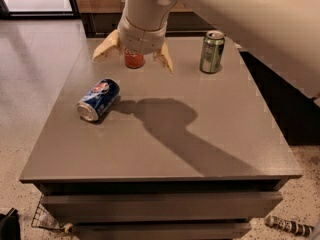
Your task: Place pepsi can upright
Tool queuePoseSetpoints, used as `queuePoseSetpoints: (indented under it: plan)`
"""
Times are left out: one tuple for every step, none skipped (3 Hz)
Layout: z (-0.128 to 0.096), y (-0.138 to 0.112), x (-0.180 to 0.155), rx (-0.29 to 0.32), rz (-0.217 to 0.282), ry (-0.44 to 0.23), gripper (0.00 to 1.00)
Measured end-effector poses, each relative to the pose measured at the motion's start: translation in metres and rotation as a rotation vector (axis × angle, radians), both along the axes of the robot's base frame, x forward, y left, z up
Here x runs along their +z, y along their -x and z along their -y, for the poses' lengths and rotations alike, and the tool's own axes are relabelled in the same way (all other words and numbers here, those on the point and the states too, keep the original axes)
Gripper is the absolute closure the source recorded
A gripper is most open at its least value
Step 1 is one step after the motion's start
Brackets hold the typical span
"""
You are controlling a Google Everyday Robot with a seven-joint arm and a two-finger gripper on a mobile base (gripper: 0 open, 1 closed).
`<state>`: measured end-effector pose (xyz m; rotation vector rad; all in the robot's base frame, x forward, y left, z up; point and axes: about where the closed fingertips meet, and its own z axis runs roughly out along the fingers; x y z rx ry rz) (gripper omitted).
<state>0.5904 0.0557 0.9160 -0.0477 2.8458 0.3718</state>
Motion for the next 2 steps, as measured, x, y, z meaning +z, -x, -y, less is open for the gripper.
queuePoseSetpoints:
  plan:
    - [-0.008,0.003,-0.004,-0.008,-0.028,-0.025,0.00]
    - [-0.026,0.006,-0.011,-0.057,-0.091,-0.062,0.00]
